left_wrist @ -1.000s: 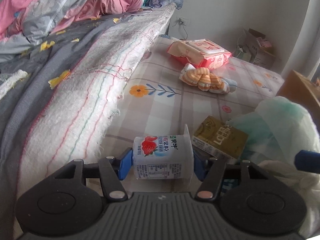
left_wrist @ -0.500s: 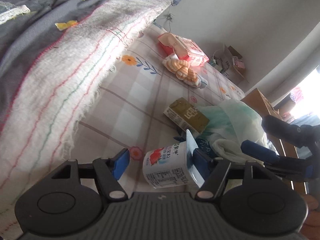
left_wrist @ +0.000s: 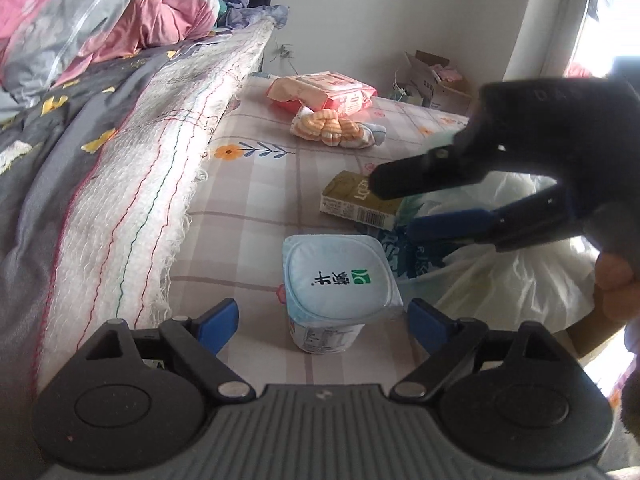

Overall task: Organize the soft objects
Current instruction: 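Grasp the white yogurt cup with the right gripper and lift it, then carry the yogurt cup with the right gripper toward the cardboard box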

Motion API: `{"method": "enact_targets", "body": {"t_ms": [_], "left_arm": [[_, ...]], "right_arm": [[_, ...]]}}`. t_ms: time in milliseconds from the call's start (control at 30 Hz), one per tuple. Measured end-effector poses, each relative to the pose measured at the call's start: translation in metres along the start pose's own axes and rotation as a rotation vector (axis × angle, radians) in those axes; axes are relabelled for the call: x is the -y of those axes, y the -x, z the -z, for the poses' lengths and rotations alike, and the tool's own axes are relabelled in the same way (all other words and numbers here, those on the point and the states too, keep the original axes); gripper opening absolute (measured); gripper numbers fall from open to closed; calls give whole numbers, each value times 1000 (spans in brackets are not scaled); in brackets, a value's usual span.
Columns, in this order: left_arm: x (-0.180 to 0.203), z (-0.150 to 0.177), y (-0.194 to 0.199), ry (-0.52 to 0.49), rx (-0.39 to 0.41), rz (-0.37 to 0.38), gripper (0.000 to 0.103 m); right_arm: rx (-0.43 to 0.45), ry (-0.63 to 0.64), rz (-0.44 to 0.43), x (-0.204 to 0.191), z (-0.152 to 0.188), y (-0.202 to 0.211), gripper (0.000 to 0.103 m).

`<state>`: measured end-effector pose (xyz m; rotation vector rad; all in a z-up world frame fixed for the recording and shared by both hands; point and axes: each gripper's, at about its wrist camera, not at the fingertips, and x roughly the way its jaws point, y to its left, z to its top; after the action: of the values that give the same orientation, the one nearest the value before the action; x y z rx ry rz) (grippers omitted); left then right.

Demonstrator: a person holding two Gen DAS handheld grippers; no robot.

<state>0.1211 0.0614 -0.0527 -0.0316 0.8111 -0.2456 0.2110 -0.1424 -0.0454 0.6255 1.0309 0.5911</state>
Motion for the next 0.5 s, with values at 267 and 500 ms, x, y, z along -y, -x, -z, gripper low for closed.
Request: {"method": "enact_targets", "body": {"t_ms": [267, 500], "left_arm": [[12, 0, -25, -88, 10, -31, 76], [12, 0, -23, -71, 40, -10, 64]], "right_arm": [[-44, 6, 40, 0, 1, -29, 53], [-66, -2, 22, 3, 6, -39, 31]]}}
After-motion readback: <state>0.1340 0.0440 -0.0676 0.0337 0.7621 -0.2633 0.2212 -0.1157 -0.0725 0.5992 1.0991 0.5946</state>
